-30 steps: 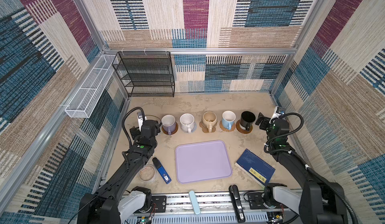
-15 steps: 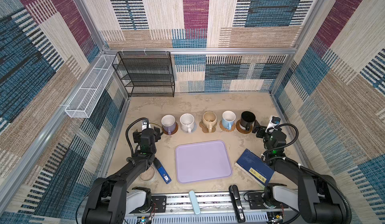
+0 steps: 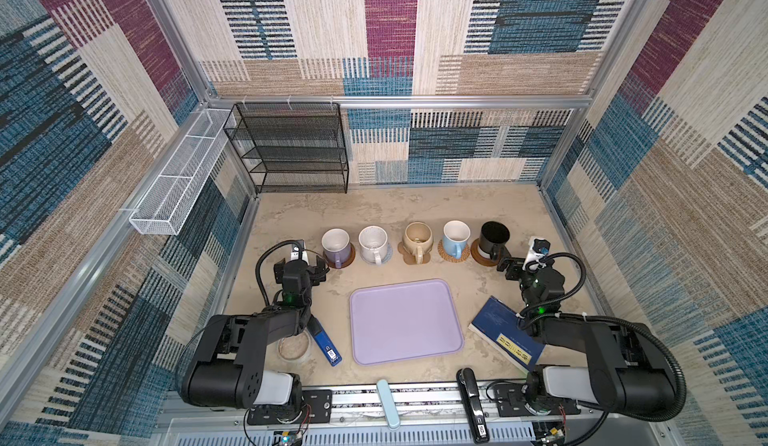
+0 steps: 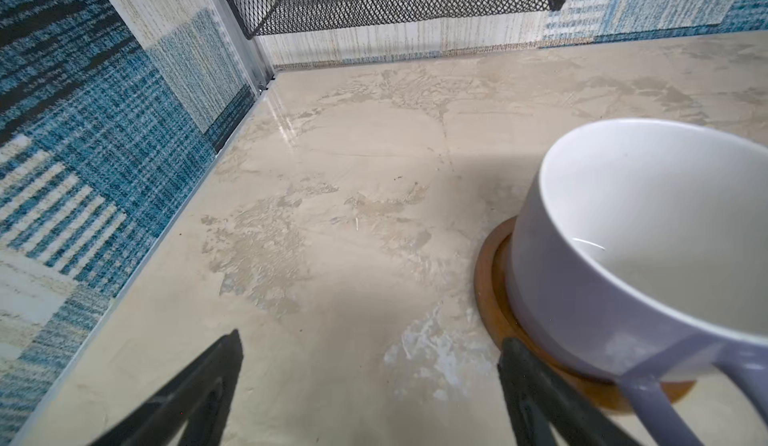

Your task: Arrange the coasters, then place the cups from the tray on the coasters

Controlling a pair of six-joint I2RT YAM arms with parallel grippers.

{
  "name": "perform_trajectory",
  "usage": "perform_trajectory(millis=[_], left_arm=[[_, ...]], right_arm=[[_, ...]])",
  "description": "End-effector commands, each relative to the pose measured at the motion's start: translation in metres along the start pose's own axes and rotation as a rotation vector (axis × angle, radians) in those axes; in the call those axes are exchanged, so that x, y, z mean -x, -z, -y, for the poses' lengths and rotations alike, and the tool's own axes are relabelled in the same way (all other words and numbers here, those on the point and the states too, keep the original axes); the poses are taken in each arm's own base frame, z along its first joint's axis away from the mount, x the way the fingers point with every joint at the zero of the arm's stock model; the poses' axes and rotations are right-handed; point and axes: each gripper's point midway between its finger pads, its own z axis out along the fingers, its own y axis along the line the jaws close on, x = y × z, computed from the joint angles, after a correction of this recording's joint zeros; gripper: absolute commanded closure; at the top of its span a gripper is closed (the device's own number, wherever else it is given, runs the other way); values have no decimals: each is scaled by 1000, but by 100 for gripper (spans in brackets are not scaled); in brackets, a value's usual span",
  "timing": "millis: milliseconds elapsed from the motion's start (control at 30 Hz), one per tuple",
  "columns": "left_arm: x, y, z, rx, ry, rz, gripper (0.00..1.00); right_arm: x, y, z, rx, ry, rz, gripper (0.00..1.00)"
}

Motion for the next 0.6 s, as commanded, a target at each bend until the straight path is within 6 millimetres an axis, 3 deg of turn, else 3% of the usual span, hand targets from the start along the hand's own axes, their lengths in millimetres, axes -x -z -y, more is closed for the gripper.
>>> perform_trajectory(millis=[0,233,267,567], left_arm=[[20,-5,7,-44,1,71,1],[11,-19,1,-72,59,55,1],[4,-20,-1,-82,73,2,1],[6,-27,3,-135,78,-9,1]], right_arm=[[16,-1,-9,48,10,91,1],[-1,-13,-20,73,45,57,0],[-1,-13,-21,80,48,66,0],[-3,-13,-21,76,45,59,0]])
